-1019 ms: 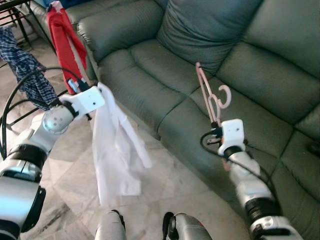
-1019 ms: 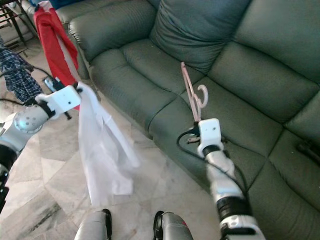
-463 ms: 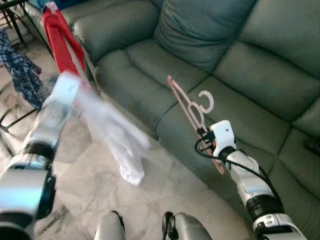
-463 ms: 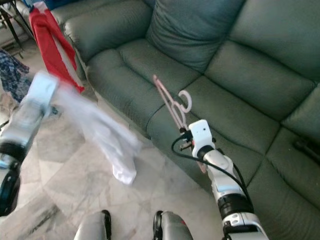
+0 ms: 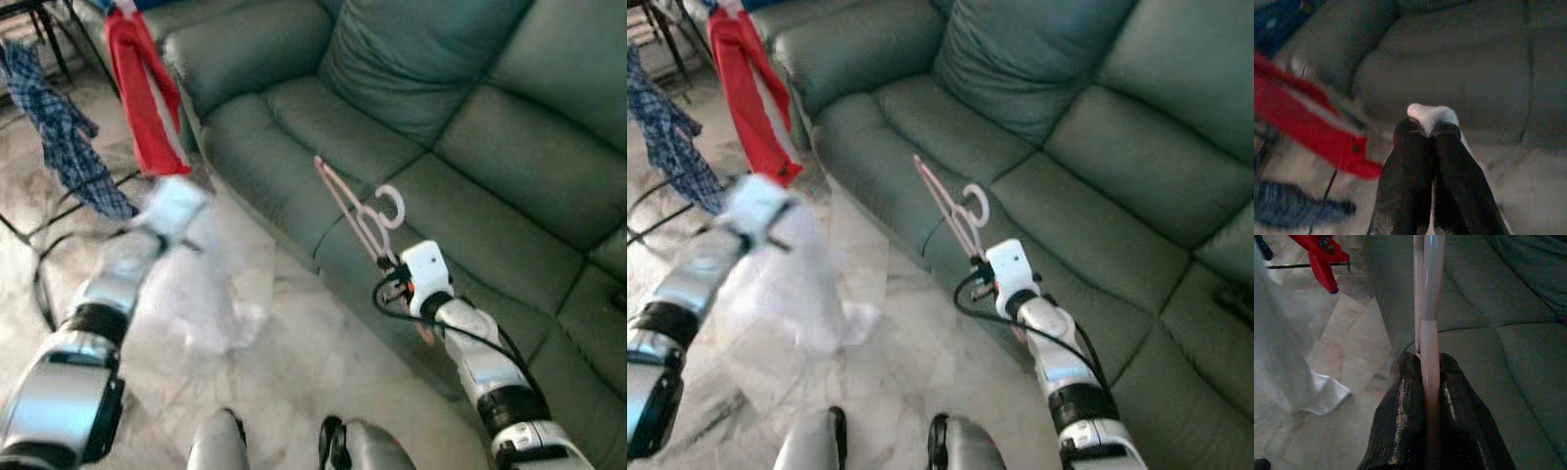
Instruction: Hang hanger
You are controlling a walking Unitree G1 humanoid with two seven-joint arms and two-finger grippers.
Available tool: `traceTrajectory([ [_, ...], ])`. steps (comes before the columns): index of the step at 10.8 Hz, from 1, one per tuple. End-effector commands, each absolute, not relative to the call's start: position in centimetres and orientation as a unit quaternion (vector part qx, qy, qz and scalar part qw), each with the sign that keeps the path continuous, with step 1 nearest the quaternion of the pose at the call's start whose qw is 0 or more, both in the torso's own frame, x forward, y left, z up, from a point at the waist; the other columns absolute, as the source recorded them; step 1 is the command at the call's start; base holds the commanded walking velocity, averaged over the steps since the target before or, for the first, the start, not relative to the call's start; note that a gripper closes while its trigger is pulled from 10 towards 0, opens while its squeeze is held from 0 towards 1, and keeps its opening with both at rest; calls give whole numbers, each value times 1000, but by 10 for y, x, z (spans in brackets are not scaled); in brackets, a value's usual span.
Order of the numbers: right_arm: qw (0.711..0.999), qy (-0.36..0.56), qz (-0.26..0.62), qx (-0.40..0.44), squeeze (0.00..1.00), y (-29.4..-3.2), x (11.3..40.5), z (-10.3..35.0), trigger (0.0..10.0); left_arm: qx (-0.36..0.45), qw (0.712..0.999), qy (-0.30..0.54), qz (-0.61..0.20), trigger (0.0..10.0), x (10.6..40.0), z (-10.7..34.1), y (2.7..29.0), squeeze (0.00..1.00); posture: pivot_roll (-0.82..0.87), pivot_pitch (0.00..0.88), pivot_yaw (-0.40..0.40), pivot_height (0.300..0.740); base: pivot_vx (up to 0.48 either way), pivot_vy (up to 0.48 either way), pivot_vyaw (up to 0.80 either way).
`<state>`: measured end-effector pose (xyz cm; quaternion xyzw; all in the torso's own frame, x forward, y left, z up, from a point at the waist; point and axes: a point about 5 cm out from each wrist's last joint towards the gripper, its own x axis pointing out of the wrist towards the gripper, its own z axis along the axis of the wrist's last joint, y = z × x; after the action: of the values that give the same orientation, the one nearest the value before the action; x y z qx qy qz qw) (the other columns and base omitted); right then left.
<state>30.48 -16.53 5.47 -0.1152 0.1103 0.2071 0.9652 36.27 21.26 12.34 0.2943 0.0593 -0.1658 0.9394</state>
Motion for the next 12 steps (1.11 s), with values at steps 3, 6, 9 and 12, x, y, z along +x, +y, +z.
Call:
traceTrajectory([
  [3, 954, 118, 244, -131, 0, -179, 304, 62, 10000, 329, 913, -26, -239, 10000, 363, 151, 201, 0, -9, 138, -27, 740, 0, 0, 0],
  [6, 913, 177, 325, -173, 0, -218, 288, 64, 10000, 445, 831, -45, -330, 10000, 352, 150, 198, 0, -12, 144, -25, 740, 0, 0, 0],
  [9, 911, 191, 296, -214, 0, -250, 291, 74, 10000, 512, 747, 56, -419, 10000, 336, 122, 213, 0, -14, 144, -22, 740, 0, 0, 0],
  [12, 915, 186, 293, -206, 0, -235, 290, 65, 10000, 453, 875, -54, -162, 10000, 378, 188, 227, 0, -15, 142, -20, 740, 0, 0, 0],
])
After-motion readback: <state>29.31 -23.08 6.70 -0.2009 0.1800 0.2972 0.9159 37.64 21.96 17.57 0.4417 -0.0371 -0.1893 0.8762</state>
